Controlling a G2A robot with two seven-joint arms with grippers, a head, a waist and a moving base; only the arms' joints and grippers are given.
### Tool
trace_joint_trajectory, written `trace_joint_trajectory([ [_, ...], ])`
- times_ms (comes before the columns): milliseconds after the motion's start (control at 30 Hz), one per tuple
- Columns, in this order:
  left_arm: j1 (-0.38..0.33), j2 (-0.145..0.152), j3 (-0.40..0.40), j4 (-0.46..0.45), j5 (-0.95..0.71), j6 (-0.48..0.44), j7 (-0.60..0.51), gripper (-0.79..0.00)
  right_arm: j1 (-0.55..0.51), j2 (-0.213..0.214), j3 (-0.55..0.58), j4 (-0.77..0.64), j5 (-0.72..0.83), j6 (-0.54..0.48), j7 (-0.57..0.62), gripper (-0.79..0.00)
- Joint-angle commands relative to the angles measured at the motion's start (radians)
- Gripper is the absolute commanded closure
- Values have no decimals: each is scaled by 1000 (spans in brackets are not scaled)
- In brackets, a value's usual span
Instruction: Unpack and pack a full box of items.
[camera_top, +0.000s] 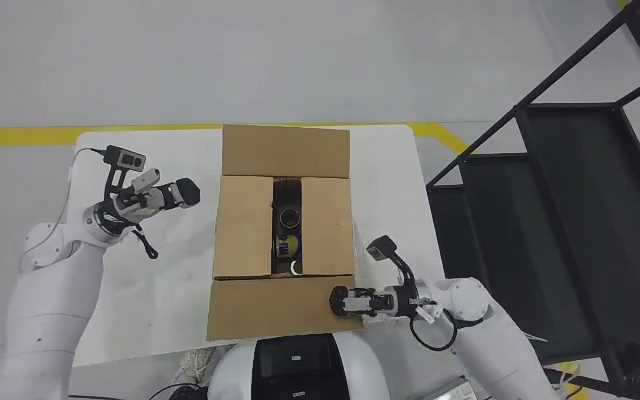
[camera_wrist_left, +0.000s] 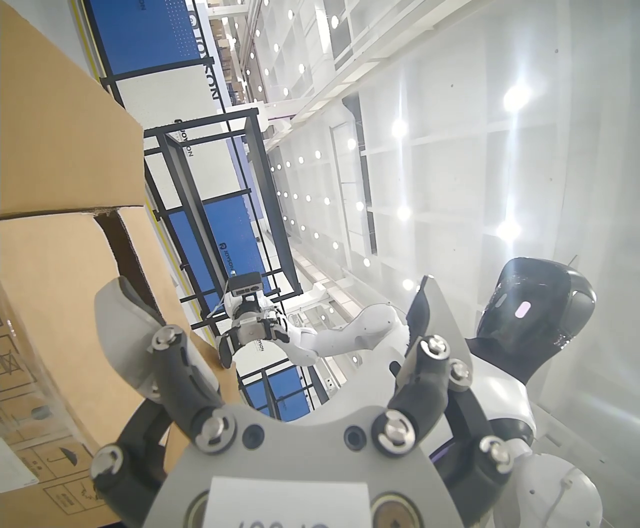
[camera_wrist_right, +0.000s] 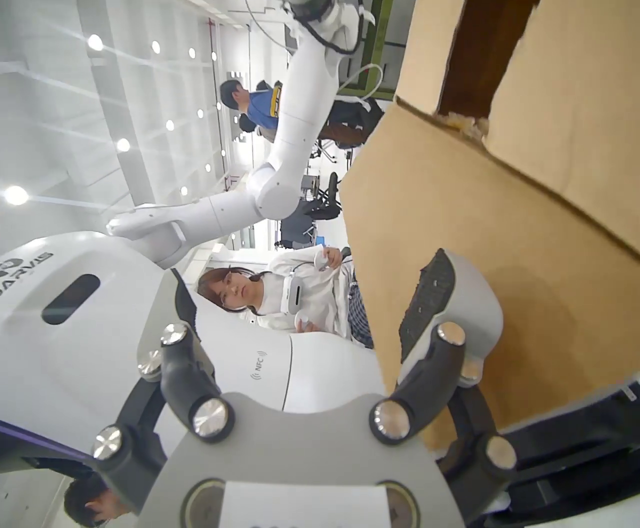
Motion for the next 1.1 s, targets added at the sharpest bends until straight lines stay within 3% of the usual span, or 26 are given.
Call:
trace_joint_trajectory([
  [0,1,-1,1,0,-2,3,-2,-785,-7,0,-26,-7,-72,17,-26,-785],
  [300,11,-2,-8,-12,1,7,-7,-785,21,-11,-142,4,-407,81,-247,-785],
  [567,19,-2,-18,-19,-1,11,-11,-785,24,-17,-183,23,-518,69,-408,-785],
  [867,15,-5,-25,-27,-13,21,-21,-785,-10,4,-127,-56,-252,-3,-270,-785],
  [1067,28,-3,-51,-47,-43,38,-38,-785,12,6,-79,-146,-43,114,-324,-785],
])
